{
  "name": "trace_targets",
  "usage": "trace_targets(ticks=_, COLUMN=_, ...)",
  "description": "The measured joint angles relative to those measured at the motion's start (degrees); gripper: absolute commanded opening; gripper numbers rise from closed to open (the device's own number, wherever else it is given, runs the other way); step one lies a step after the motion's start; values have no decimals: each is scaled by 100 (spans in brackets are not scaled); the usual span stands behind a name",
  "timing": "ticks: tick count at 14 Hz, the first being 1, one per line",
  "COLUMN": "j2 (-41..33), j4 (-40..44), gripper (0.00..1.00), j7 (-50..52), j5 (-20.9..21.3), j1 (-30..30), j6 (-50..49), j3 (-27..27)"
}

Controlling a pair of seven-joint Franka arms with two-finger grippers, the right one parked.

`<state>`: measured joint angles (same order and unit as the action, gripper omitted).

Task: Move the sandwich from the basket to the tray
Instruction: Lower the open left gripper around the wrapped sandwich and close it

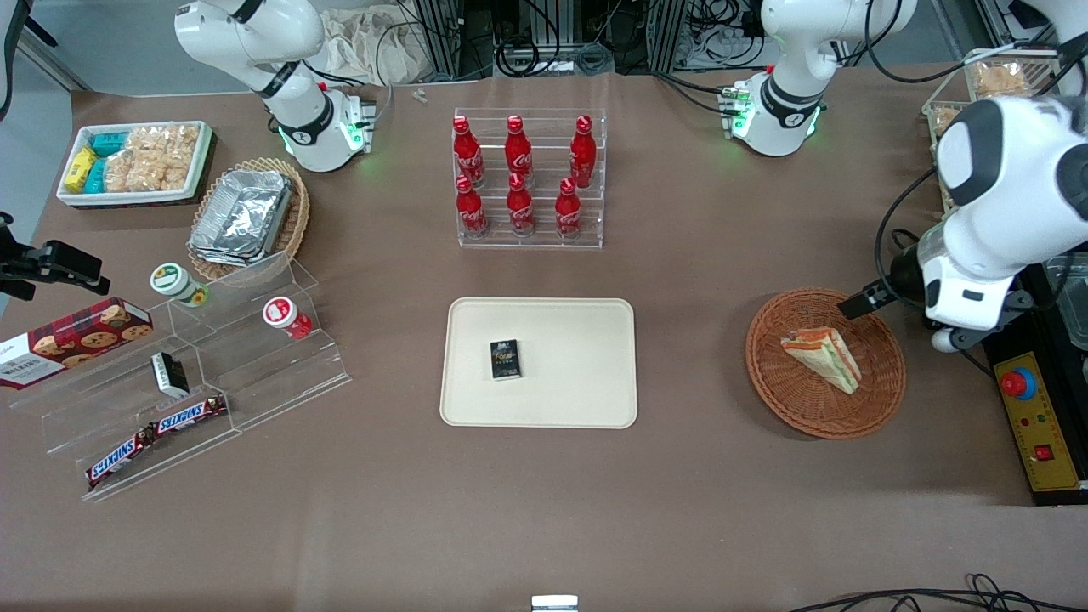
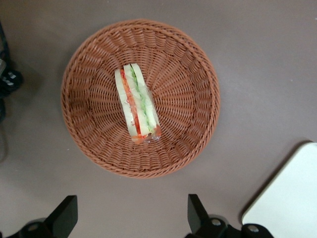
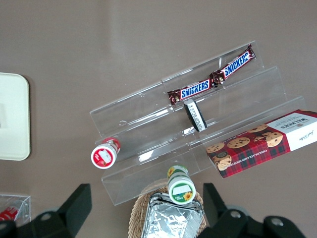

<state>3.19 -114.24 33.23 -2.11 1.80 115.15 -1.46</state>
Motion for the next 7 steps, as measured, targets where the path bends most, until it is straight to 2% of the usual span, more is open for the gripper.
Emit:
trace_targets(ticks=3, j2=267, j4=-259, gripper=100, j7=402, j5=186, j1=0, j6=572, j3=0)
trace_targets(ticks=7, j2=736, j4=-321, gripper=100, j7=779, j5=232, j1=0, j6=1081, j3=-1)
